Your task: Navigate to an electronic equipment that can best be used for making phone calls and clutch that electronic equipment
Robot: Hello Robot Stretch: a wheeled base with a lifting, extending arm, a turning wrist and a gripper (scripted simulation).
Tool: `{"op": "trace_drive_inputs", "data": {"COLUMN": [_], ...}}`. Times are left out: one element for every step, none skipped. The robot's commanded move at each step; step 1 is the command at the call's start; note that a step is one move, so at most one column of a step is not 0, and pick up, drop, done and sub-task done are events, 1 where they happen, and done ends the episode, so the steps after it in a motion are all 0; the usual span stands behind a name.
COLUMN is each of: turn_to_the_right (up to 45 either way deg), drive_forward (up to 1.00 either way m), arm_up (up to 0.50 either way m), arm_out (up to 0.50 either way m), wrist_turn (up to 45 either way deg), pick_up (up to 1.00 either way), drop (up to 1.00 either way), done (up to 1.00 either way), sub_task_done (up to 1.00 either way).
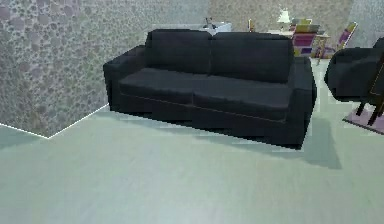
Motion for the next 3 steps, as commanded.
{"op": "trace_drive_inputs", "data": {"turn_to_the_right": [0.0, -45.0, -21.0], "drive_forward": [0.40, 0.00, 0.00], "arm_up": [0.00, 0.00, 0.00], "arm_out": [0.00, 0.00, 0.00], "wrist_turn": [0.0, 0.0, 0.0], "pick_up": [0.00, 0.00, 0.00], "drop": [0.00, 0.00, 0.00], "done": [0.00, 0.00, 0.00], "sub_task_done": [0.00, 0.00, 0.00]}}
